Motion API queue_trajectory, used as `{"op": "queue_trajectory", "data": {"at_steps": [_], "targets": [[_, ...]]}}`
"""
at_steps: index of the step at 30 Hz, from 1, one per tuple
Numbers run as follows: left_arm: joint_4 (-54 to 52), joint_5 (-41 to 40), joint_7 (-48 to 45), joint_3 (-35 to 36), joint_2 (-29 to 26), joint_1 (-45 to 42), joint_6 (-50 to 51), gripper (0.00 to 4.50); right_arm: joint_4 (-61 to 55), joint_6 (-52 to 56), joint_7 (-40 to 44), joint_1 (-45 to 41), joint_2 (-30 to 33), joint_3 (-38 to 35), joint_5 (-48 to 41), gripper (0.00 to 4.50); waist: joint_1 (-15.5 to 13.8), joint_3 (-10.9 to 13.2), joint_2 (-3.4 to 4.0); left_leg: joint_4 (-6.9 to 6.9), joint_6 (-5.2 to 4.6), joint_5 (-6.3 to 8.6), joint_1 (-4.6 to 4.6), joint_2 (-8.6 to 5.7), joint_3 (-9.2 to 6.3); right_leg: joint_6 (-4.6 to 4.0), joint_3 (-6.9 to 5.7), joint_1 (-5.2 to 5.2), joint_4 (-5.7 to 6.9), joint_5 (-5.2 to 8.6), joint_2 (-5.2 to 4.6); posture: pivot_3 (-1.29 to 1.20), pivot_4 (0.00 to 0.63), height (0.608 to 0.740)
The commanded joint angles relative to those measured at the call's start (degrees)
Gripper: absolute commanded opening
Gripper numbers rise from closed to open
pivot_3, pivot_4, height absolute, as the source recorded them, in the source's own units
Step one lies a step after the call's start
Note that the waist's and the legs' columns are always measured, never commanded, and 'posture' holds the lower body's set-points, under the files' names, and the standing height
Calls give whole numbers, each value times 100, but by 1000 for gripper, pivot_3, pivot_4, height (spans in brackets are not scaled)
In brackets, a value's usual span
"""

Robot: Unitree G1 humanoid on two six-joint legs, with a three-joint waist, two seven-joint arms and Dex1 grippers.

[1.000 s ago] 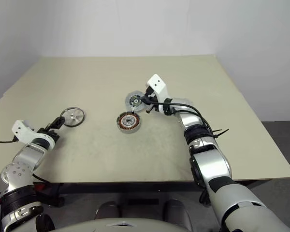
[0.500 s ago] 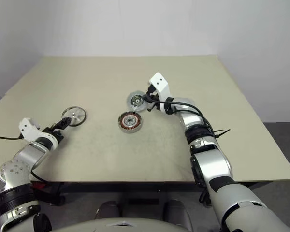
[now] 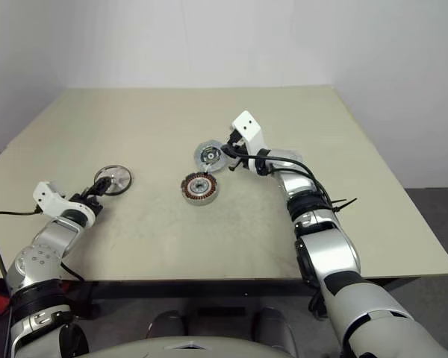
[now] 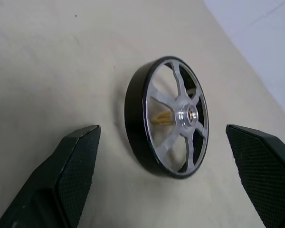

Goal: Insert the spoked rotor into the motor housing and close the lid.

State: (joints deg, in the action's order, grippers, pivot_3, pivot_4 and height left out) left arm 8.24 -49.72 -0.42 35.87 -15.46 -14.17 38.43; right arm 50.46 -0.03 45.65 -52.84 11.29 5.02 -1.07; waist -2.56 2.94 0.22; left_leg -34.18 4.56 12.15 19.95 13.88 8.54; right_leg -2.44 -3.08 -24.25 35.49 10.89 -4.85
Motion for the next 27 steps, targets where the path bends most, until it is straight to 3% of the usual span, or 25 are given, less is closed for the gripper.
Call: {"op": "queue_trajectory", "data": {"at_steps": [1,15,27], "targets": [[229,68,-117,-18,-52,-200,-129,4500,-117,-119,-40,-182,17,-108,-88,26,-13,0,0,0,0,0,1,0,0,0,0,0,0,0,0,0,0,740],[-239,-163,-625,-616,129,-309,513,4500,-100,-154,-73,-169,33,-118,-91,26,-136,1,1,-1,-2,1,1,-9,0,0,-1,0,-8,0,-10,0,0,740],[-53,-283,-387,-238,283,-411,191,4500,-103,-174,-79,-184,44,-127,-103,26,-135,1,1,0,-2,1,3,-6,0,0,-2,-1,-9,0,-8,0,0,740]]}}
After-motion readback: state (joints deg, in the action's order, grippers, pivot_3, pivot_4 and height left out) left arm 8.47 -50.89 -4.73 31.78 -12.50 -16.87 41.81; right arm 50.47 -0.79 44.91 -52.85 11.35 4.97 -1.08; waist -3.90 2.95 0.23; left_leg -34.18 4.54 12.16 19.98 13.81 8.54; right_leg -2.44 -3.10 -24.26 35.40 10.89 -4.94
